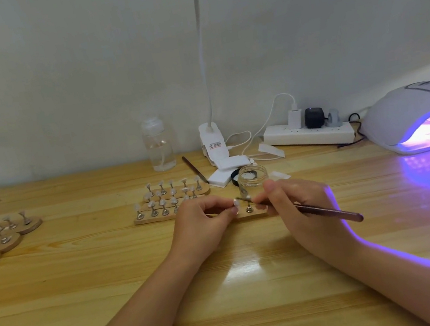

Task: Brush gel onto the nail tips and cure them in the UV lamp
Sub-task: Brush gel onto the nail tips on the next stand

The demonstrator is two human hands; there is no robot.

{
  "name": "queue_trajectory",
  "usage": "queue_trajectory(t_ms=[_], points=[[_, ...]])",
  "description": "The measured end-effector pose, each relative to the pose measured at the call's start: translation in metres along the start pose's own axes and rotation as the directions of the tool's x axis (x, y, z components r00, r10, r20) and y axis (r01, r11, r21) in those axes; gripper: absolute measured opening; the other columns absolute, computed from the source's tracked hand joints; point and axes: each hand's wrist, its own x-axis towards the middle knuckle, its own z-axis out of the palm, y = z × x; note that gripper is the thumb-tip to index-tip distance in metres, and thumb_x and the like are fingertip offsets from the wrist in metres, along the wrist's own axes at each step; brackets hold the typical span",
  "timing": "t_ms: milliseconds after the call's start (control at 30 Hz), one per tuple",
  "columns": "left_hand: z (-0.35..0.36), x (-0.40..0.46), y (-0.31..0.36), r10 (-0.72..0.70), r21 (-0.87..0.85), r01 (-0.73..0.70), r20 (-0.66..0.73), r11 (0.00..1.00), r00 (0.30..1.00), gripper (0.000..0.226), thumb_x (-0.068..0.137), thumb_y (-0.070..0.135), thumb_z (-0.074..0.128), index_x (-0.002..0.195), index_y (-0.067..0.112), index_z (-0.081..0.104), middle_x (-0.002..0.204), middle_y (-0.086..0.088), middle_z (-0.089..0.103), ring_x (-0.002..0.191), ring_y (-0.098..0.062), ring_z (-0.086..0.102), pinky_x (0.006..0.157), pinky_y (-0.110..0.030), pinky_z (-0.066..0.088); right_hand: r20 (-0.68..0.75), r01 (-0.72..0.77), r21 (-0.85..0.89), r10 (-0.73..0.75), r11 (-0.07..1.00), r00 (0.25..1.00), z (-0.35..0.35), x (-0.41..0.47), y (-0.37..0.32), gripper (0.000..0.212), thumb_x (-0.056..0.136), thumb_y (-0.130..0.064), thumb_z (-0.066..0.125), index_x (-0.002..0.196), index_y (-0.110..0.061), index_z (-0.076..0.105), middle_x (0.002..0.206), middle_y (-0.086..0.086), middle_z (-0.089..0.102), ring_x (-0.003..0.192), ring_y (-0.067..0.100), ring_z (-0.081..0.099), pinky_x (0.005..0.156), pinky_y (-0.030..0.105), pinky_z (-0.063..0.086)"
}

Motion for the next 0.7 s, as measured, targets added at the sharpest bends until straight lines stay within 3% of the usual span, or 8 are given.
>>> queue_trajectory(t_ms=[167,300,433,567,700], points=[[0.0002,-0.0003,-0.0005,0.019,-0.005,-0.019,0.003,1.0,1.0,0.013,0.076,0.009,0.072,0.076,0.022,0.071,0.077,0.012,0.067,0.07,0.006,0.06,0.065,-0.003,0.043,0.045,-0.095,0.071,0.092,0.993,0.995,0.0004,-0.002,-0.0017,0.038,0.086,-0.053,0.046,0.066,-0.031,0.068,0.057,-0.014,0.065,0.055,0.0,0.062,0.056,0.012,0.046],[0.0002,0.0001,-0.0007,0.02,-0.017,-0.02,0.001,1.0,1.0,0.014,0.075,0.008,0.072,0.077,0.022,0.072,0.076,0.012,0.067,0.069,0.007,0.06,0.065,-0.003,0.043,0.011,0.033,-0.041,-0.032,0.999,0.999,-0.0001,0.0006,-0.0019,0.032,0.09,-0.041,0.046,0.079,-0.024,0.071,0.058,-0.026,0.057,0.061,-0.006,0.06,0.056,0.009,0.045],[0.0002,-0.0003,-0.0004,0.045,-0.018,-0.045,0.004,0.999,0.999,0.018,0.076,0.008,0.072,0.074,0.026,0.071,0.075,0.015,0.067,0.069,0.009,0.06,0.066,-0.004,0.044,0.041,-0.086,0.042,0.085,0.995,0.996,-0.0006,-0.0029,-0.0018,0.039,0.087,-0.056,0.046,0.068,-0.031,0.069,0.054,-0.018,0.063,0.055,-0.002,0.061,0.056,0.012,0.046],[0.0001,-0.0005,-0.0005,0.04,-0.023,-0.04,0.0,0.999,0.999,0.02,0.076,0.009,0.072,0.072,0.029,0.07,0.074,0.016,0.067,0.071,0.005,0.061,0.068,-0.006,0.046,-0.009,0.003,-0.04,-0.003,0.999,1.0,-0.0003,-0.0003,-0.0024,0.033,0.091,-0.043,0.047,0.076,-0.025,0.071,0.056,-0.028,0.058,0.061,-0.008,0.06,0.059,0.006,0.043],[-0.0002,-0.0009,-0.0008,0.047,-0.018,-0.047,0.006,0.999,0.999,0.019,0.075,0.009,0.072,0.072,0.028,0.07,0.074,0.015,0.067,0.071,0.004,0.061,0.067,-0.008,0.046,0.037,-0.078,0.022,0.077,0.997,0.996,0.0001,-0.0013,-0.0025,0.036,0.087,-0.052,0.045,0.067,-0.033,0.068,0.055,-0.022,0.062,0.055,-0.003,0.061,0.055,0.011,0.045]])
